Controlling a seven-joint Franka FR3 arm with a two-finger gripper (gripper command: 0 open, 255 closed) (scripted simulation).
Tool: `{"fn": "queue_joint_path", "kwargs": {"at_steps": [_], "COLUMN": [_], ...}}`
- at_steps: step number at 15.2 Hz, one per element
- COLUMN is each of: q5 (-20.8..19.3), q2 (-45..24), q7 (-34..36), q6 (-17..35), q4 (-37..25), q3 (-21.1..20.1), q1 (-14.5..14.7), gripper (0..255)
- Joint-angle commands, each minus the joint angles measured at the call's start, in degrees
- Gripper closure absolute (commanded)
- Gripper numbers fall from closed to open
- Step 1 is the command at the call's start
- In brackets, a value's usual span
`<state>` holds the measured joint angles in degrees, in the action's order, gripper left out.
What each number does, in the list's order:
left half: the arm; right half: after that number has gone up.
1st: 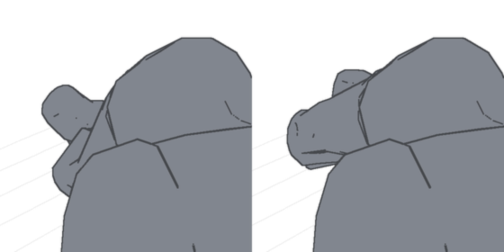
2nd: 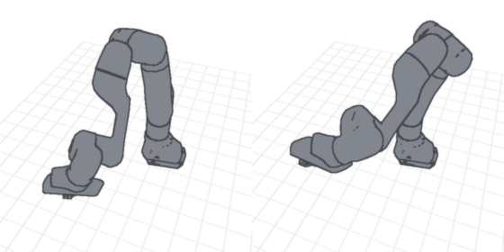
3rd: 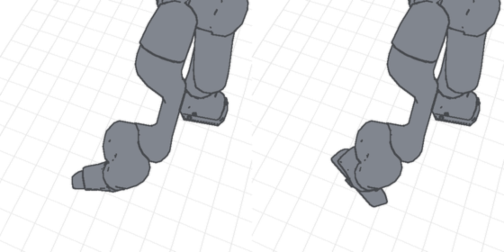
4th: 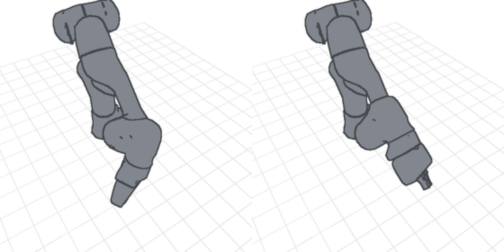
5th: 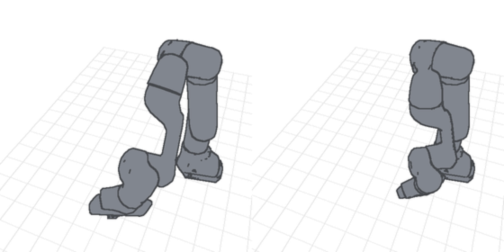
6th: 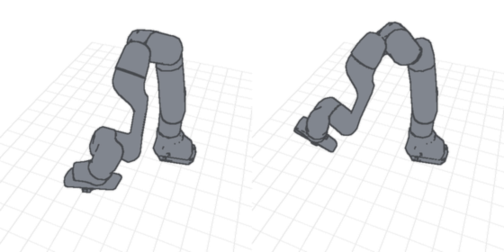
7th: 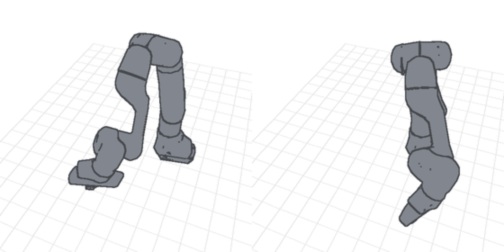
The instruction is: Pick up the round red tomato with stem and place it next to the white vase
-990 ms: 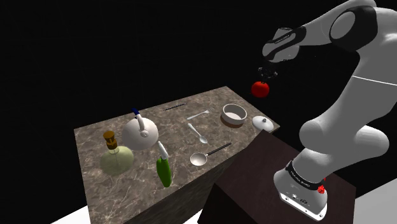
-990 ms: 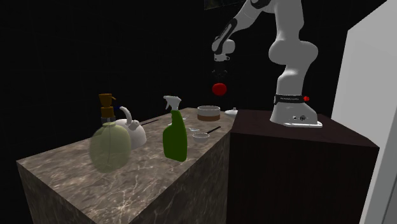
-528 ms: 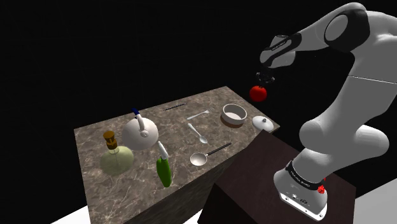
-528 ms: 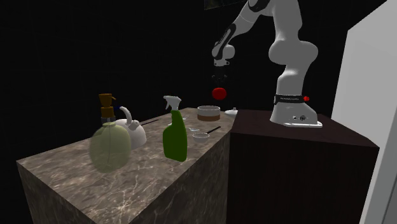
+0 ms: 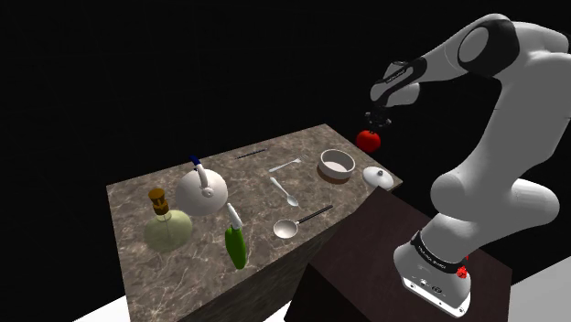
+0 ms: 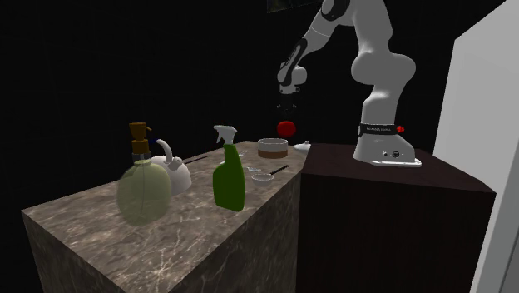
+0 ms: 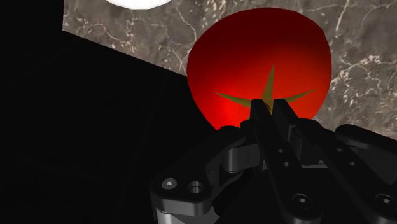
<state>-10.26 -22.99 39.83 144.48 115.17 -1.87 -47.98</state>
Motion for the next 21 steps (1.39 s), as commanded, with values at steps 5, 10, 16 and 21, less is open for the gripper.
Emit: {"fn": "queue_joint_path", "kwargs": {"at_steps": [5,10,16,21], "q5": [-0.76,-1.37,-1.51,-1.51], "q2": [-3.50,-6.55,-7.33,-7.33], "q7": [0.81,1.50,1.66,1.66], "q6": [3.59,6.38,7.05,7.05], "q4": [0.07,-0.17,-0.28,-0.28], "q3": [0.48,0.93,1.05,1.05], "q1": [0.26,0.55,0.63,0.62], "gripper": [255,255,255,0]}}
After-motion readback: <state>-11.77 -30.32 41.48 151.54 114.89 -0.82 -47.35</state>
